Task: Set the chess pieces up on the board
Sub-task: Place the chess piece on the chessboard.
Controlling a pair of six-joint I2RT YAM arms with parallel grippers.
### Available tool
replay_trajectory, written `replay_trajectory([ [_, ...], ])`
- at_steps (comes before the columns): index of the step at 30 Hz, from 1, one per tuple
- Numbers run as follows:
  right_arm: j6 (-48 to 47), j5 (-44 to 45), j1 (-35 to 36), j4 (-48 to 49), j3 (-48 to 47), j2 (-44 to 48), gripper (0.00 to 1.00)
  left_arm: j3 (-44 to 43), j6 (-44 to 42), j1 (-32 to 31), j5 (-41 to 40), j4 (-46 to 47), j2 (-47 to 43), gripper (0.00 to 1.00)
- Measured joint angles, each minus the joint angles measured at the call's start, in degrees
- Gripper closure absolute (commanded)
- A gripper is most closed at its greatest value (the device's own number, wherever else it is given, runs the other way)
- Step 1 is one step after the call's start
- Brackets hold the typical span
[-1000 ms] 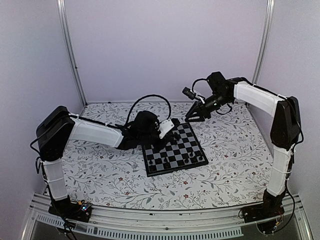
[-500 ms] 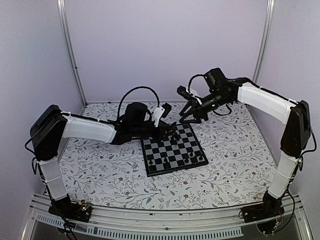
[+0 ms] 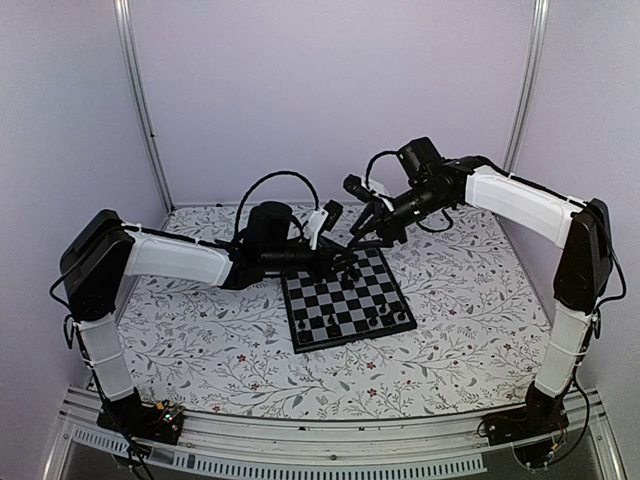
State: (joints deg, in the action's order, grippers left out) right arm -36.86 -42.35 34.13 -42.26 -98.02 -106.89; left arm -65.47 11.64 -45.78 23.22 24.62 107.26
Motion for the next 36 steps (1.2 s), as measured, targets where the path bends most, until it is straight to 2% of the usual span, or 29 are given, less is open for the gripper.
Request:
replay_trajectory([
  [3,0.2,-0.3,0.0,-0.1,-0.1,-0.8,0.67,0.0,0.4,0.0,0.5,0.2,0.0,0.82],
  [9,0.4,-1.7,0.4,-0.9,-1.0,-2.0,0.93,0.3,1.0,0.3,0.5,0.4,0.0,0.80],
  [11,0.6,-2.2,0.4,-1.1,-1.0,-2.1,0.97,0.5,1.0,0.3,0.7,0.5,0.0,0.76],
  [15,0.9,-2.8,0.4,-1.4,-1.1,-2.2,0.99,0.6,1.2,0.4,1.0,1.0,0.0,0.63],
  [17,0.9,-2.8,0.4,-1.4,-1.2,-2.3,0.99,0.6,1.3,0.4,0.7,0.9,0.0,0.59],
  [24,0.3,-1.1,0.3,-2.2,-1.1,-2.3,0.99,1.4,-1.0,0.6,-2.2,-3.4,-1.8,0.55],
  [32,-1.7,2.4,-0.1,-3.0,4.4,1.2,0.99,3.7,-5.4,2.7,-7.6,-12.8,-14.6,0.47],
  [36,-2.3,3.9,-0.1,-3.7,6.4,2.8,0.99,1.3,-9.2,2.8,-13.9,-18.1,-18.8,0.27],
])
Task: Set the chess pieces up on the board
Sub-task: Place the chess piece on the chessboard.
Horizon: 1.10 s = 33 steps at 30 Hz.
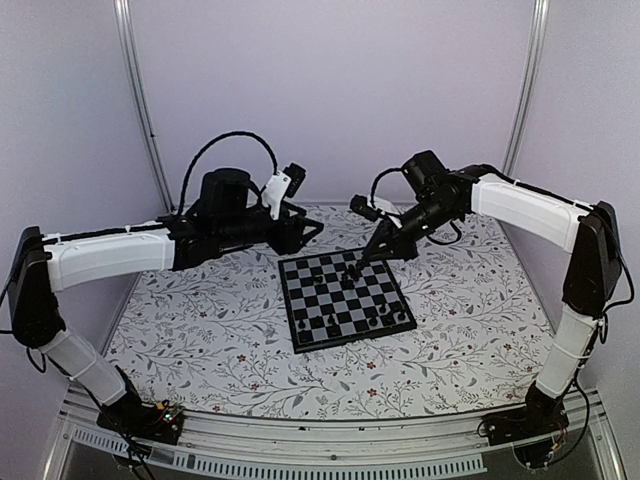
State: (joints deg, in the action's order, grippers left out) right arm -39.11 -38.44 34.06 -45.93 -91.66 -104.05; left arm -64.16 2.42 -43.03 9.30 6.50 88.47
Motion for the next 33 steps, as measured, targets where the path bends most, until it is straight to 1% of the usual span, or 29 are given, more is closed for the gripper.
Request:
replay_trajectory([
  [1,-0.2,0.4,0.0,-0.2,0.2,0.3,0.99,-0.8,-1.0,0.0,-2.3,-0.8,-0.7,0.21],
  [2,-0.5,0.5,0.0,-0.5,0.3,0.4,0.99,-1.3,-2.1,0.1,-3.9,-1.3,-1.3,0.17],
  [4,-0.8,0.8,0.0,-1.0,0.3,0.4,0.99,-1.7,-3.3,0.7,-7.3,-1.1,-2.7,0.14],
  [6,-0.9,1.3,0.0,-1.7,0.3,0.4,0.99,-1.7,-4.4,1.6,-9.9,-0.5,-3.6,0.13],
  [10,-1.0,2.6,0.6,-2.7,0.3,0.4,0.98,-1.6,-5.7,3.3,-12.6,1.4,-3.3,0.17],
  [12,-1.0,3.6,1.0,-3.2,0.3,0.4,0.99,-1.2,-7.1,3.8,-12.5,2.8,-3.0,0.17],
  [16,-1.4,6.7,3.1,-3.8,0.3,0.0,0.98,2.7,-9.1,3.8,-11.3,6.0,-3.0,0.17],
  [20,-2.1,9.7,6.0,-4.0,1.1,-1.6,0.99,5.1,-9.4,4.0,-11.3,6.1,-3.0,0.16],
  [26,-2.5,13.7,9.6,-4.1,1.9,-5.0,0.99,5.1,-9.7,4.3,-12.7,6.2,-3.9,0.16],
  [33,-2.8,16.1,11.7,-4.2,2.2,-7.5,0.98,5.1,-9.7,4.6,-13.6,6.3,-4.9,0.16],
])
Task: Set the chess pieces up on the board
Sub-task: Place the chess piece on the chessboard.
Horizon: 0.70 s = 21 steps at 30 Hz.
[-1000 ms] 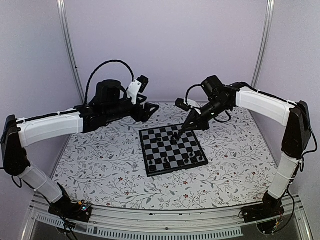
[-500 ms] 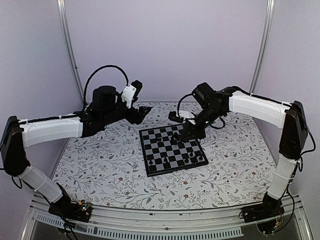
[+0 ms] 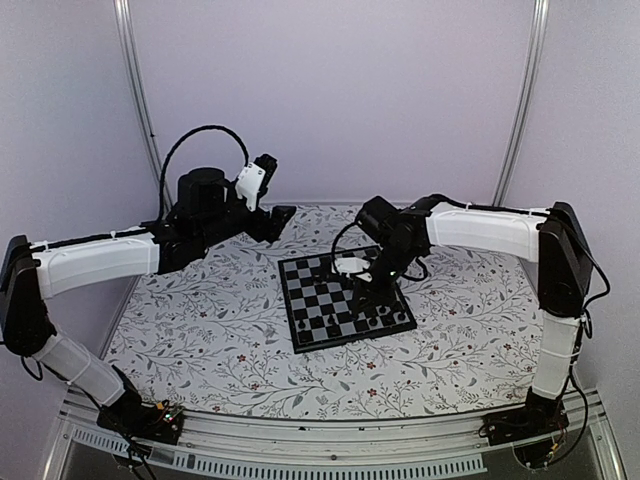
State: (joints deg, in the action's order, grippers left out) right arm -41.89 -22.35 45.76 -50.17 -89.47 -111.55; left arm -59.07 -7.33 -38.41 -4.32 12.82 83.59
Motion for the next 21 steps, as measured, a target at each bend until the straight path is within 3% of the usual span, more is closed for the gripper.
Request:
replay_trajectory([
  [21,-0.3,3.8,2.7,-2.7,-0.1,-4.5,0.98,0.0,-0.2,0.1,0.5,-0.6,0.0,0.16],
])
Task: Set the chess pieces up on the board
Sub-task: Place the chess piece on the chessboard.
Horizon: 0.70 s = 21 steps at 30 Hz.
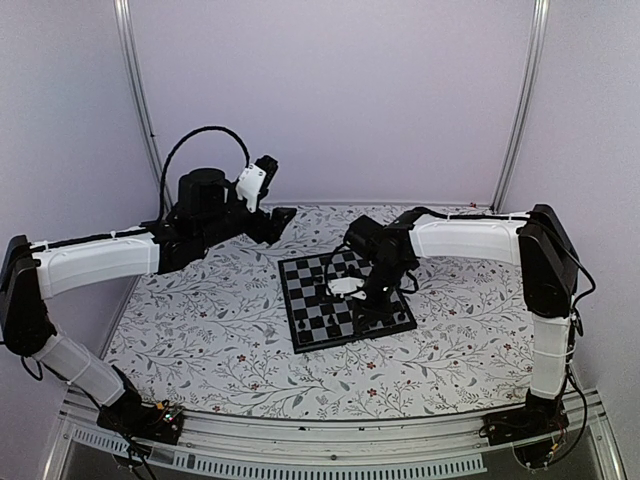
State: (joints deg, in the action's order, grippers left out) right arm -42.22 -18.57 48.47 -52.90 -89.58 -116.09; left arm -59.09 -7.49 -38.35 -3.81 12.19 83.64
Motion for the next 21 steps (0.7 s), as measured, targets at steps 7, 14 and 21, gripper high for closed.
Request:
replay_trajectory([
  [7,0.0,0.3,-0.4,0.0,0.0,0.0,0.98,0.0,0.0,0.0,0.9,-0.5,0.4,0.16],
  [14,0.0,0.8,-2.3,-0.3,-0.3,0.0,0.98,0.0,0.0,0.0,2.1,-0.9,0.9,0.16],
  [21,0.2,-0.4,-3.7,-0.8,-1.9,-0.1,0.98,-0.7,0.1,0.0,2.8,-1.2,1.4,0.16],
])
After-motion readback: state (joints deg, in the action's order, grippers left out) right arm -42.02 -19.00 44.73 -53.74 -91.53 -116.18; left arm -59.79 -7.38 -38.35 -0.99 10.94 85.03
